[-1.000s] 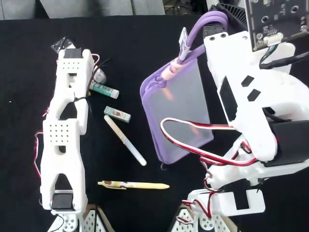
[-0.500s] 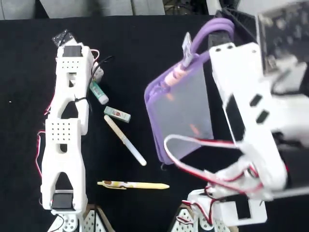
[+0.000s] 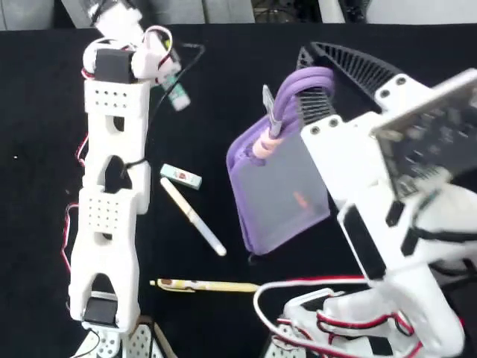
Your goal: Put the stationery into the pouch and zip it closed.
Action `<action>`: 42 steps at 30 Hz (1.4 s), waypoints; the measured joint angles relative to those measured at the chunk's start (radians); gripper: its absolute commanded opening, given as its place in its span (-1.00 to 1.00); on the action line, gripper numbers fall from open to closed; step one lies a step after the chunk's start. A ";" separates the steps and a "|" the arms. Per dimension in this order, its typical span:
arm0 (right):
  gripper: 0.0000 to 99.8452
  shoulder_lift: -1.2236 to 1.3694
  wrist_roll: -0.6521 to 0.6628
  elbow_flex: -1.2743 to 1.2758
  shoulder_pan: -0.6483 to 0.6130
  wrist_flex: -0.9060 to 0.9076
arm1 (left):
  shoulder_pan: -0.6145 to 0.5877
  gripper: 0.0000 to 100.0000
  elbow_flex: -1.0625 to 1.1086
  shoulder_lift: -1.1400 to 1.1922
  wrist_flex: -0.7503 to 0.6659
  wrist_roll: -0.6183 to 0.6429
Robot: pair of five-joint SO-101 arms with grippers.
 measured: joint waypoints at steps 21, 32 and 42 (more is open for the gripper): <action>-0.98 -0.324 0.098 0.213 -0.261 0.002 | 0.126 -0.94 -0.005 -0.477 0.046 0.000; -0.98 -0.402 0.130 0.226 -0.272 0.002 | 0.288 -0.94 -0.005 -0.477 0.046 -0.006; -0.98 -0.402 0.161 0.226 -0.272 0.002 | 0.219 -0.94 -0.005 -0.477 0.048 -0.006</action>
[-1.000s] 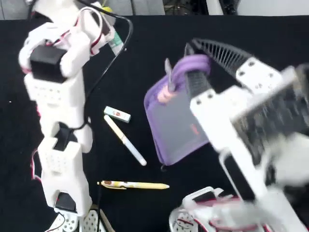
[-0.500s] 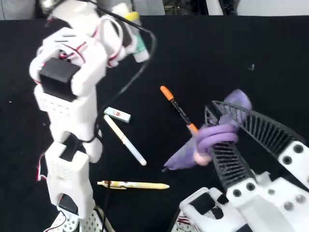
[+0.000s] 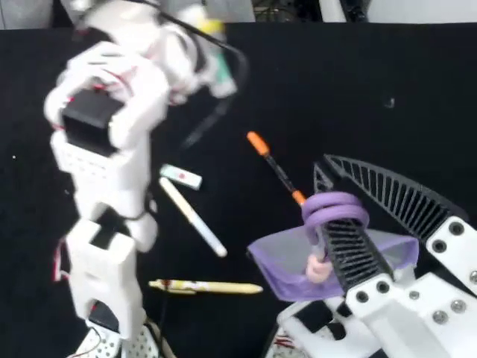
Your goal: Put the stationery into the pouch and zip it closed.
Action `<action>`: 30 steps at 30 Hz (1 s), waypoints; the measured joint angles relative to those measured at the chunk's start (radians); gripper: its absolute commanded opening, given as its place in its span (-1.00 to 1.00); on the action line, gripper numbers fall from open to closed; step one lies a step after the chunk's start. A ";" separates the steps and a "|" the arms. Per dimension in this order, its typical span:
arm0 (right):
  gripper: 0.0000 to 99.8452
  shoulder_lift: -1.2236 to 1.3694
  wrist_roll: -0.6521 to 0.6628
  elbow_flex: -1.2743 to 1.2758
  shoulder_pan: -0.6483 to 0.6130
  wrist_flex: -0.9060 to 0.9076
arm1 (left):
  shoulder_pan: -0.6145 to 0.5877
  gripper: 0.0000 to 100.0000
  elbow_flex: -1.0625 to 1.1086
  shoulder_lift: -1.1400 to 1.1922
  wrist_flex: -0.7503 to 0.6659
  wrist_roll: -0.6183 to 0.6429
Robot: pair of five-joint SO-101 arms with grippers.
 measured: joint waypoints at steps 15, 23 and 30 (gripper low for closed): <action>-0.98 0.241 0.029 0.163 0.354 -0.491 | -0.410 -0.94 0.000 0.000 -0.034 0.216; -0.98 0.347 0.029 0.014 0.388 -0.680 | -0.413 -0.94 0.000 0.000 -0.034 0.216; -0.98 0.370 0.028 -0.057 0.328 -0.738 | -0.413 -0.94 0.000 0.000 -0.034 0.216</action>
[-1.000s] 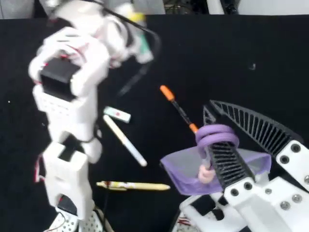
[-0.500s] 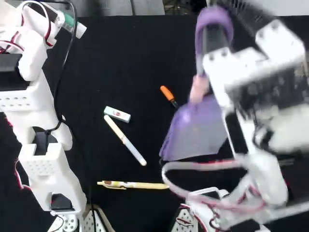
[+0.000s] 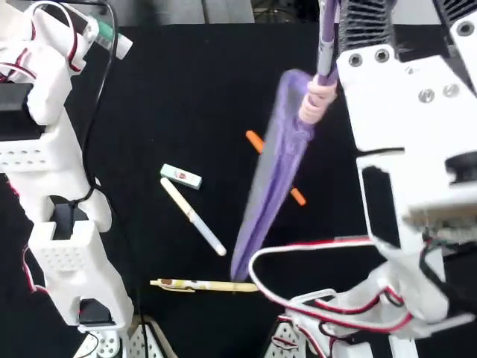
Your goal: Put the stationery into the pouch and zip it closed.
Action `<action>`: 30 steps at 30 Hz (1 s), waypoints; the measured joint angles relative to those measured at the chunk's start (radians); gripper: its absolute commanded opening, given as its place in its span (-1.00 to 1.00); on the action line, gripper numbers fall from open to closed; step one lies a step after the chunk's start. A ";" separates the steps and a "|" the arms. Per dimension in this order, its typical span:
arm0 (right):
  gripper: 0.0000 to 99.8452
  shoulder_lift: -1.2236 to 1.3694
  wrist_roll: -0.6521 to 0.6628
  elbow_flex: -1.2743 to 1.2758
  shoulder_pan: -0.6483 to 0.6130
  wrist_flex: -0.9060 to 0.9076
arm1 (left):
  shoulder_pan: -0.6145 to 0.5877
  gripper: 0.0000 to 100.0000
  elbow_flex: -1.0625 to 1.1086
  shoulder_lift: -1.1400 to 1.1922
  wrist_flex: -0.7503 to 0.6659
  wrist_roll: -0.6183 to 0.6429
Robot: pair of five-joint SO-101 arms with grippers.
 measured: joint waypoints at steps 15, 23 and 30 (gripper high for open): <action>-0.98 0.009 -0.138 -0.020 -0.077 0.448 | 0.000 -0.94 0.000 0.000 0.000 0.000; -0.98 -0.017 -0.141 -0.020 0.163 0.517 | 0.000 -0.94 0.000 0.000 0.000 0.000; -0.98 0.068 -0.141 -0.043 0.192 0.282 | 0.000 -0.94 0.000 0.000 0.000 0.000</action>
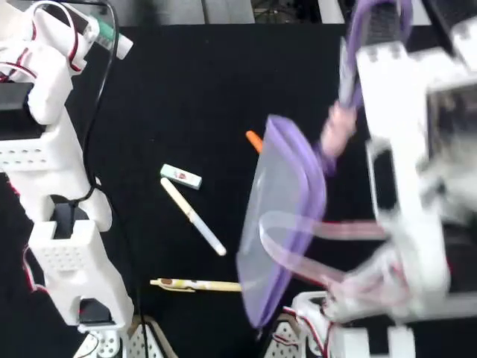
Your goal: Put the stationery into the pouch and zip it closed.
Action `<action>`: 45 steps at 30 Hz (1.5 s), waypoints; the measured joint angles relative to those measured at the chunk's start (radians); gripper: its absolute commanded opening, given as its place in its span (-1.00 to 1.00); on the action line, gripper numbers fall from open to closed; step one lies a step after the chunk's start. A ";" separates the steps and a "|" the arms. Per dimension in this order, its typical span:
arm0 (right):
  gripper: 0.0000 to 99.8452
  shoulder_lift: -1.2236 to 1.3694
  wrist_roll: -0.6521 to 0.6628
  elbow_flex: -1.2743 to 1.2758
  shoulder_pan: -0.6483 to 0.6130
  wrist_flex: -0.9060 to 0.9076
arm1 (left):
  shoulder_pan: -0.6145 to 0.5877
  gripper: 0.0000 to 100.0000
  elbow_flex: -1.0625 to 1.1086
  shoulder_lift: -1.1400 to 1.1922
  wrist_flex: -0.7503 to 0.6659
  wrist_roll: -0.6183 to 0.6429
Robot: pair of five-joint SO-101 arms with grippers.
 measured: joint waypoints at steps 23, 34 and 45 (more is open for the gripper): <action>-0.98 0.172 -0.005 0.018 -0.238 -0.249 | 0.000 -0.94 0.000 0.000 0.000 0.000; -0.98 0.172 -0.005 0.018 -0.318 -0.327 | 0.000 -0.94 0.000 0.000 0.000 0.000; -0.98 0.100 -0.005 0.018 -0.465 -0.253 | 0.000 -0.94 0.000 0.000 0.000 0.000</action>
